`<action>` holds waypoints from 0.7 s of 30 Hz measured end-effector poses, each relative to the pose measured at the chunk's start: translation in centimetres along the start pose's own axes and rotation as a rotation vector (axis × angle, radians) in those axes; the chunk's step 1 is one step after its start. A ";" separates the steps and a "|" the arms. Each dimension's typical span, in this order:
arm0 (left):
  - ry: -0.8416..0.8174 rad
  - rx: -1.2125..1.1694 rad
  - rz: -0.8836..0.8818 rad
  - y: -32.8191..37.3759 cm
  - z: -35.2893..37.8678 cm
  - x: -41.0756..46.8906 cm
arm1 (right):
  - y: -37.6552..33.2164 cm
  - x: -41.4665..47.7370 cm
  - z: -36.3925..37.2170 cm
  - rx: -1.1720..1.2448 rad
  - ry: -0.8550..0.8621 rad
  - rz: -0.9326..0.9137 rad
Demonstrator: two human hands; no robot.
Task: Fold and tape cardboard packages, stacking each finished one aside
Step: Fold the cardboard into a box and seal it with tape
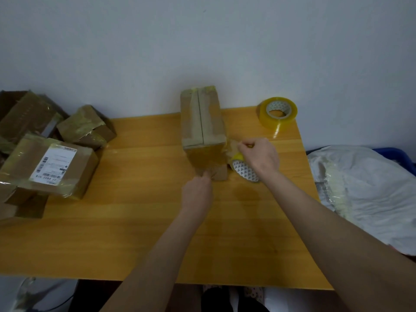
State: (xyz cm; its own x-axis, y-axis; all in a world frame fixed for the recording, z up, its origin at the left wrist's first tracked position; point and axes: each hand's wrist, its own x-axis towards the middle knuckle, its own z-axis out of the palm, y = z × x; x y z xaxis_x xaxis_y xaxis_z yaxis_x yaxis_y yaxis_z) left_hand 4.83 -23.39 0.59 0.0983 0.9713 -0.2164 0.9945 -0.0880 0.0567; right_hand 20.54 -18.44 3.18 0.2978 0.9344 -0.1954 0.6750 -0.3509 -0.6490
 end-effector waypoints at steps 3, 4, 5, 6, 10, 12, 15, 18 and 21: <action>-0.071 0.011 0.062 -0.9 3.3 -1.0 | 0.8 0.2 0.4 0.056 0.003 0.026; -0.119 -0.003 0.064 -1.2 4.3 -1.3 | 0.9 0.3 0.5 0.084 0.007 0.038; -0.172 -0.012 0.057 -1.4 5.1 -1.4 | 1.0 0.3 0.6 0.119 0.008 0.057; -0.221 -0.010 0.042 -1.7 5.8 -1.4 | 1.2 0.5 0.7 0.150 0.012 0.077; 0.156 -0.155 0.161 -1.6 5.2 -0.6 | 1.8 0.8 1.1 0.244 0.008 0.122; 0.544 -0.204 0.291 -0.4 2.8 0.9 | 1.7 0.6 1.0 0.239 0.002 0.123; 0.495 -0.127 0.328 1.3 -2.0 4.3 | 1.7 0.4 0.7 0.226 -0.013 0.119; 0.214 0.030 0.320 0.7 -2.5 6.6 | 2.3 0.4 0.2 0.145 -0.040 0.079; 0.202 0.018 0.352 -0.1 -1.8 6.6 | 2.8 0.3 -0.2 0.024 -0.069 0.029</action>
State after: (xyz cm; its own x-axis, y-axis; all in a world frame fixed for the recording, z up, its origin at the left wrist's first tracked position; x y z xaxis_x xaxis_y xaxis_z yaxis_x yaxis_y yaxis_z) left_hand 5.29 -16.55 0.88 0.4255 0.9049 0.0095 0.9021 -0.4250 0.0754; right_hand 22.68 -19.15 1.43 0.2693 0.9261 -0.2641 0.6498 -0.3772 -0.6599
